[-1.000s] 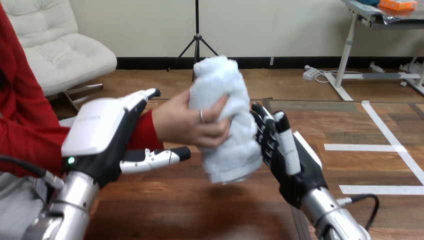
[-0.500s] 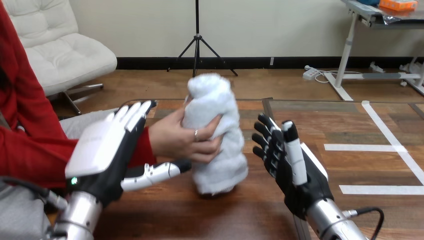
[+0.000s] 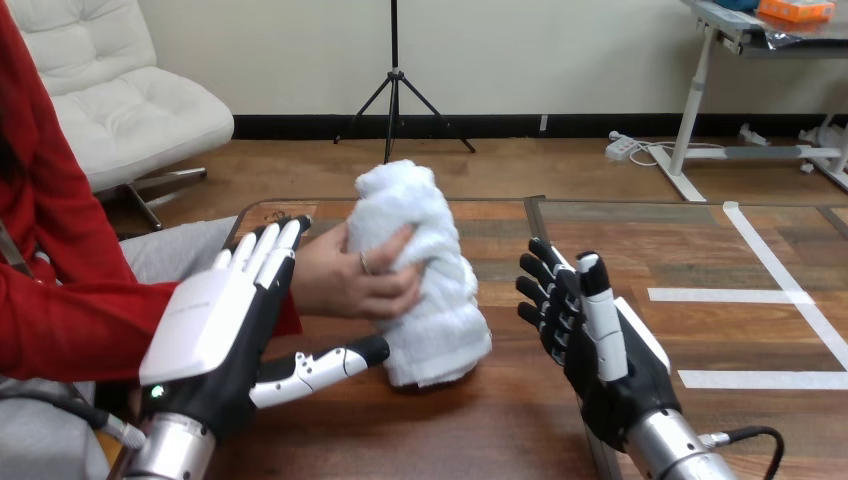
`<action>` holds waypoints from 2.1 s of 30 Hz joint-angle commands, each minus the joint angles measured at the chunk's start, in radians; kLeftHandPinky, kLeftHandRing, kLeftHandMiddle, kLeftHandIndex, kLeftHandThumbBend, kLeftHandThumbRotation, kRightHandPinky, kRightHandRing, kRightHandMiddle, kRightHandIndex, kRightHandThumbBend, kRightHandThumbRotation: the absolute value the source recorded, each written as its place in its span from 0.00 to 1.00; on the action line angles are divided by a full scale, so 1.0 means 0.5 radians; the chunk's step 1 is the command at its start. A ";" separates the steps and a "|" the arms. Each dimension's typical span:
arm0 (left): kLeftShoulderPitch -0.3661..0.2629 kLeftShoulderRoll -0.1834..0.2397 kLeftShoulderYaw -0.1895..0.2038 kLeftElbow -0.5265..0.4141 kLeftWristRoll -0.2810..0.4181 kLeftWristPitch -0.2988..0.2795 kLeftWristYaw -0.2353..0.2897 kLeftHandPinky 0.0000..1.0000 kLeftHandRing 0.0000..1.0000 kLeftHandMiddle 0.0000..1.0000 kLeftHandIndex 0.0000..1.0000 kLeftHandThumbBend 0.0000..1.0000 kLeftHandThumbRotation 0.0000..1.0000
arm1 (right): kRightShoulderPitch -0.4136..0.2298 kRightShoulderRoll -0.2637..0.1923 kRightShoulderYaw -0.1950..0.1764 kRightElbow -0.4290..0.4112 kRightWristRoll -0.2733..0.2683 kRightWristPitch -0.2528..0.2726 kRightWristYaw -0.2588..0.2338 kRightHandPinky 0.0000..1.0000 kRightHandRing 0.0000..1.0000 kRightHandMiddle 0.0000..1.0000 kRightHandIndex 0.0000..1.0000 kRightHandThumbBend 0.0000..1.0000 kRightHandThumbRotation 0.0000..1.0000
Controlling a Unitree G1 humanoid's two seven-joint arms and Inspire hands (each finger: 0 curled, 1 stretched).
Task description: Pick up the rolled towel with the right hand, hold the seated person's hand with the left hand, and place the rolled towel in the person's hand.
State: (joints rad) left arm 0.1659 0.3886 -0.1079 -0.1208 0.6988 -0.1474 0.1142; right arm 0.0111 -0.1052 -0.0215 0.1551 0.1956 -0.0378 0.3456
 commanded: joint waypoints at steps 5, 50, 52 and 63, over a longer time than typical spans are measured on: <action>0.012 -0.087 0.003 -0.056 -0.112 -0.081 0.076 1.00 1.00 1.00 1.00 1.00 1.00 | 0.023 -0.023 -0.067 -0.168 0.089 -0.057 0.044 1.00 1.00 0.98 0.99 1.00 1.00; 0.546 -0.464 -0.047 -0.027 -1.423 -0.871 -0.251 1.00 0.99 0.96 0.94 0.90 1.00 | 0.600 0.026 -0.004 -0.813 0.300 -0.094 0.076 0.99 0.93 0.93 0.93 1.00 1.00; 0.579 -0.481 -0.059 -0.058 -1.476 -0.857 -0.282 1.00 0.99 0.96 0.94 0.91 1.00 | 0.618 0.032 0.007 -0.819 0.280 -0.129 0.075 0.98 0.93 0.93 0.93 1.00 1.00; 0.701 -0.547 -0.097 -0.185 -1.560 -0.831 -0.346 1.00 0.98 0.95 0.93 0.87 1.00 | 0.672 0.062 0.067 -0.772 0.193 -0.285 0.065 0.96 0.92 0.93 0.93 1.00 1.00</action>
State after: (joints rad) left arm 0.5210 0.1430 -0.1479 -0.1302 -0.0654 -0.5618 -0.0517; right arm 0.3694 -0.0891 -0.0044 -0.1986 0.3051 -0.1261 0.3768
